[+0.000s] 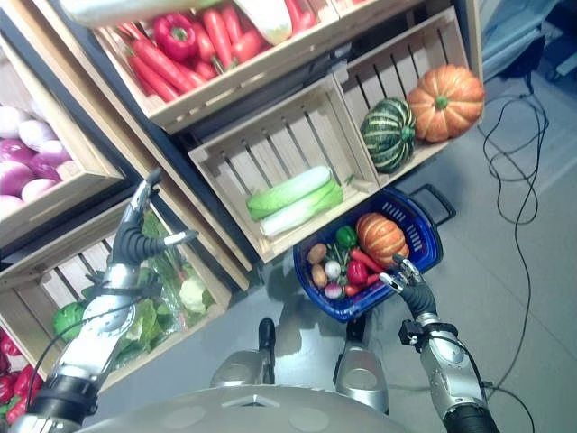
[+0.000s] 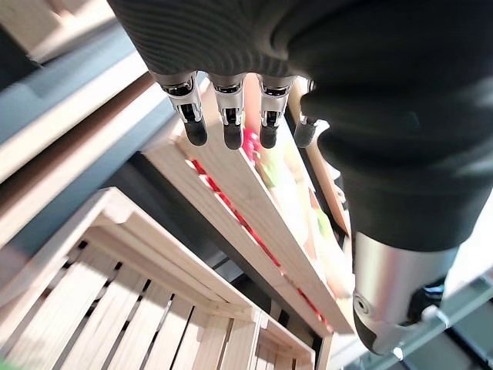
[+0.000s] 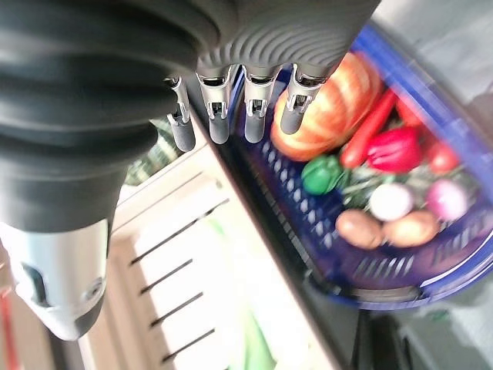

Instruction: Pick up fruits and vegetables into the basket

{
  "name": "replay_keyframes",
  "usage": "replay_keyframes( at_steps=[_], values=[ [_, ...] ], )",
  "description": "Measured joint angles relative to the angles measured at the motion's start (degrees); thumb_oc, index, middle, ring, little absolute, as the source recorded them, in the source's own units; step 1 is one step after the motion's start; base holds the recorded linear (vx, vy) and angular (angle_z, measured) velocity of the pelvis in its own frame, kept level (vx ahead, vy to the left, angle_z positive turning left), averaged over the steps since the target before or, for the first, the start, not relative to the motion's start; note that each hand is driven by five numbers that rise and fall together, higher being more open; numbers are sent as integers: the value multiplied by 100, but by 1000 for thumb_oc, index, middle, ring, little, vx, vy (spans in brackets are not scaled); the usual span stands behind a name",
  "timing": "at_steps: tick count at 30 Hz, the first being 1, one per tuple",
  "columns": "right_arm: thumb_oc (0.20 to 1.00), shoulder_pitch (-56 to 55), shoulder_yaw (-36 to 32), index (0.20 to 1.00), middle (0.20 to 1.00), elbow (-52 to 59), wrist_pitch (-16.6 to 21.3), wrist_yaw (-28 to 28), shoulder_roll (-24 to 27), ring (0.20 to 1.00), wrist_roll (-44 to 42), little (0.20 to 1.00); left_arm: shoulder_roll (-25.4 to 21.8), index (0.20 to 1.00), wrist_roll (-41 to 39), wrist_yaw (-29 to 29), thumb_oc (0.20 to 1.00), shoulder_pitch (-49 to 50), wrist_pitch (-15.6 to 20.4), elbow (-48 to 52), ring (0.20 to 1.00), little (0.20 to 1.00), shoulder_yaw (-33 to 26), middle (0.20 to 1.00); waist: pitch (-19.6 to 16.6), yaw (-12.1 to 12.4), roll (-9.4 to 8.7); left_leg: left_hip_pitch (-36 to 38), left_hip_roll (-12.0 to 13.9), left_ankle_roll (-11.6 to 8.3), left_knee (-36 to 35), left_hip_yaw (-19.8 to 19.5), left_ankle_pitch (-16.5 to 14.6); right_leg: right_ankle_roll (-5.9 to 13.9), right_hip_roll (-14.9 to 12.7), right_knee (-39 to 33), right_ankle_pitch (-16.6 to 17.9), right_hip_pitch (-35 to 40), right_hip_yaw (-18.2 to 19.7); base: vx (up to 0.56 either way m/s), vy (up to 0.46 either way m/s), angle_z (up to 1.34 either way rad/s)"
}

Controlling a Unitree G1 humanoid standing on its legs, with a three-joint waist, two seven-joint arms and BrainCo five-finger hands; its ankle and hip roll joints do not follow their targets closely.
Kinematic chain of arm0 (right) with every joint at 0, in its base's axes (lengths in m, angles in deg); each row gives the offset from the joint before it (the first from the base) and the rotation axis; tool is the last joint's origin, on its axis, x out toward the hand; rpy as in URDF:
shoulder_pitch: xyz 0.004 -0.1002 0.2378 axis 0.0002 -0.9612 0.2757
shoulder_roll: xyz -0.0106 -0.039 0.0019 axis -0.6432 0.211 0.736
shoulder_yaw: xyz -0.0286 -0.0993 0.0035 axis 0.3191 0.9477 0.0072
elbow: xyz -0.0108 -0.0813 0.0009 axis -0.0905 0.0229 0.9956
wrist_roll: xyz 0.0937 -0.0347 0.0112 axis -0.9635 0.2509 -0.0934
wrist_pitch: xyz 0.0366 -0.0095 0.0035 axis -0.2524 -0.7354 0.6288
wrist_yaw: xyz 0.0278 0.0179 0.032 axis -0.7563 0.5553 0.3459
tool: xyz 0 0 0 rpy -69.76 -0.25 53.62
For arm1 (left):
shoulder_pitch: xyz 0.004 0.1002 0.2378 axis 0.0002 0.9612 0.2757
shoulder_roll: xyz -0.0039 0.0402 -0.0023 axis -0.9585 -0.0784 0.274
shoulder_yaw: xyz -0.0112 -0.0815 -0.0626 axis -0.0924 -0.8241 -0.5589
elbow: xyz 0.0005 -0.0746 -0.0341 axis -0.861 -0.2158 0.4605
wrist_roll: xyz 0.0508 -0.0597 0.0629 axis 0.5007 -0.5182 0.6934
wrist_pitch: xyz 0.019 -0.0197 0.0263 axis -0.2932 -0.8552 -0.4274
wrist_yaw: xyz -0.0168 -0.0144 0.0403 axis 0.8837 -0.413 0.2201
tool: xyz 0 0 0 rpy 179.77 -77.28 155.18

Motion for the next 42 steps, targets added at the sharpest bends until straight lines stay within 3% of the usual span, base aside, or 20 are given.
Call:
replay_keyframes(
  at_steps=[2,7,15,20,28,35,42],
  values=[
    [1000,247,3,1000,1000,85,6,-168,37,1000,3,1000,-65,1000,249,-337,1000,-382,-64,43,1000,1000,34,1000,258,-138,31,-154,-15,2,22,3,55,-14,-18,125,10,-207,16,-67,-6,-6],
    [1000,751,138,1000,1000,451,76,-536,314,1000,226,1000,-306,1000,720,-1003,1000,-1459,-635,61,1000,1000,399,1000,730,-378,109,-422,-64,17,94,49,103,-22,-73,411,-4,-636,122,-44,4,-8],
    [1000,1088,226,1000,1000,744,46,-767,422,1000,563,1000,-410,1000,809,-1279,1000,-2136,-1039,259,1000,1000,455,1000,1178,-536,89,-790,-87,-8,327,182,85,-107,-83,1069,-181,-1329,350,-33,-25,-13],
    [1000,1083,334,1000,1000,804,-30,-842,434,1000,600,1000,-296,1000,813,-1278,1000,-2192,-1234,498,1000,1000,475,1000,1199,-606,76,-828,-66,-31,391,240,83,-130,-66,1252,-245,-1465,420,-2,-25,-5],
    [1000,1163,433,1000,1000,859,-156,-954,434,1000,601,1000,-189,1000,809,-1274,1000,-2511,-2091,523,1000,1000,704,1000,1225,-676,41,-1077,-71,-22,597,290,58,-133,-75,1450,-255,-1745,510,-11,-7,-3],
    [1000,1580,621,1000,1000,1027,-375,-1062,577,1000,600,1000,-234,1000,802,-1748,1000,-3394,-3089,-638,1000,1000,1124,1000,1349,-879,-11,-1344,-60,-47,945,406,-47,-186,-70,1763,-292,-2079,680,-3,23,-8],
    [1000,1631,657,1000,1000,1110,-508,-1047,749,1000,601,1000,-327,1000,382,-2043,1000,-4097,-3669,-1919,1000,1000,1352,1000,1349,-1130,-12,-1709,-53,-51,1340,564,-206,-217,-67,2008,-314,-2480,874,-7,60,-11]
  ],
)
